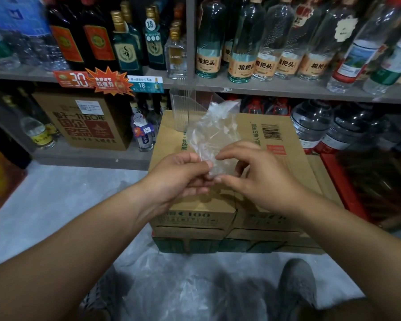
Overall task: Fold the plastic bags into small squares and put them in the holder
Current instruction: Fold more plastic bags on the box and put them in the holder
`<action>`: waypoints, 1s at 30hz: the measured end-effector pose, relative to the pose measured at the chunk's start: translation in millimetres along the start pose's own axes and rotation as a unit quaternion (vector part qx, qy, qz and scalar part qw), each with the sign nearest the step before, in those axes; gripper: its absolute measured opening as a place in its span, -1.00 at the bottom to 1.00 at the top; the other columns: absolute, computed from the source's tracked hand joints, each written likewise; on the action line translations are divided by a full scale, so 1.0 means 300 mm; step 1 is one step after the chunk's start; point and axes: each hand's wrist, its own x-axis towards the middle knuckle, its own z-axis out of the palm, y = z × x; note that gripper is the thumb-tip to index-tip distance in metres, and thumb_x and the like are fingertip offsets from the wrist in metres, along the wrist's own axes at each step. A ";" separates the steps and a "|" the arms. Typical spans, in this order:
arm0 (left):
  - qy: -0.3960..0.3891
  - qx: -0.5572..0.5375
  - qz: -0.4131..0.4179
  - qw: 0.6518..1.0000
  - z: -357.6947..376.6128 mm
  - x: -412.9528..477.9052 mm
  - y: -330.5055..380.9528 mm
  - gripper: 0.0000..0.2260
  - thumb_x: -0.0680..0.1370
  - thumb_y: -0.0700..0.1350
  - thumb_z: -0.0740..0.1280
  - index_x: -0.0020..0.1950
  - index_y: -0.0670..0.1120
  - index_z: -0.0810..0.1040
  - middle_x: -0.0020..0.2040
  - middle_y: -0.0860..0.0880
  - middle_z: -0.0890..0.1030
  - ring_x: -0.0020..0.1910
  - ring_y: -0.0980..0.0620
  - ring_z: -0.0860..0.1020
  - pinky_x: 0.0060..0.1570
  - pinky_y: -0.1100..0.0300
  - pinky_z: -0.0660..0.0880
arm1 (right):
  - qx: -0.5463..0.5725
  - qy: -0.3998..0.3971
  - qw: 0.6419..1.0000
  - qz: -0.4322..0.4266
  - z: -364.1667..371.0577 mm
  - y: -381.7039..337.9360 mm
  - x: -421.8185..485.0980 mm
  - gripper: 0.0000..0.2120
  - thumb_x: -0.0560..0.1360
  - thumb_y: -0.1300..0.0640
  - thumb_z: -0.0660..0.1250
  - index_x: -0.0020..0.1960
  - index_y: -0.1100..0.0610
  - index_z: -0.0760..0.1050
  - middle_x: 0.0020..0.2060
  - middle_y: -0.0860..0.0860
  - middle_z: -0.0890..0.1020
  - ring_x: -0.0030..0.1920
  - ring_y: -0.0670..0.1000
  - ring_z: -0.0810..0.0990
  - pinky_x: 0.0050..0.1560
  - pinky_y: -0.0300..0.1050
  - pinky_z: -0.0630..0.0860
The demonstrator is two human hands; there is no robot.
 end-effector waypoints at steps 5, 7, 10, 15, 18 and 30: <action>-0.010 0.055 0.037 0.998 -0.010 -0.008 0.007 -0.82 0.61 -0.16 0.36 -0.19 -0.12 0.61 -0.35 -0.02 0.57 -0.28 0.08 0.59 -0.18 0.24 0.61 | -0.009 -0.007 0.999 0.037 -0.012 -0.001 0.002 -0.89 0.51 0.01 0.47 0.01 -0.14 0.63 -0.13 -0.20 0.64 -0.11 -0.23 0.58 -0.07 -0.26 0.51; -0.022 0.064 0.062 0.996 -0.009 -0.018 0.010 -0.82 0.59 -0.04 0.41 -0.08 -0.14 0.66 -0.23 -0.07 0.61 -0.20 0.05 0.60 -0.14 0.22 0.57 | 0.046 0.016 0.998 0.044 -0.004 0.000 0.006 -0.97 0.50 0.04 0.49 -0.09 -0.07 0.64 -0.22 -0.15 0.66 -0.17 -0.20 0.60 -0.14 -0.27 0.52; -0.013 0.156 0.124 0.980 -0.002 -0.033 0.002 -0.60 0.37 0.08 0.52 0.13 -0.09 0.64 -0.02 -0.06 0.64 -0.07 0.06 0.62 -0.03 0.24 0.59 | 0.170 0.054 0.982 0.058 -0.006 -0.005 0.026 -0.93 0.49 0.10 0.50 -0.16 0.06 0.64 -0.28 -0.09 0.66 -0.26 -0.18 0.59 -0.19 -0.32 0.51; 0.033 0.285 0.173 0.942 0.018 -0.028 -0.046 -0.65 0.37 -0.11 0.61 0.09 -0.06 0.60 0.02 -0.08 0.64 -0.02 0.05 0.61 0.03 0.29 0.59 | 0.298 0.098 0.942 0.118 -0.015 0.005 0.053 -0.88 0.52 0.07 0.46 -0.17 0.07 0.60 -0.35 -0.12 0.59 -0.32 -0.18 0.51 -0.26 -0.29 0.46; 0.031 0.269 0.163 0.949 0.031 -0.022 -0.061 -0.79 0.43 -0.17 0.58 0.00 -0.15 0.63 -0.09 -0.13 0.67 -0.20 0.08 0.59 -0.12 0.26 0.60 | 0.325 0.110 0.927 0.150 -0.014 0.015 0.064 -0.85 0.57 0.06 0.41 -0.14 0.09 0.58 -0.28 -0.04 0.61 -0.26 -0.12 0.55 -0.16 -0.19 0.49; -0.005 0.233 0.023 0.972 0.018 -0.022 -0.083 -0.94 0.59 -0.28 0.39 -0.02 -0.16 0.65 -0.19 -0.06 0.65 -0.22 0.11 0.64 -0.17 0.27 0.62 | 0.140 0.197 0.964 0.111 -0.016 0.097 0.122 -0.79 0.52 0.08 0.49 -0.18 0.12 0.51 -0.32 -0.06 0.54 -0.32 -0.19 0.47 -0.24 -0.28 0.47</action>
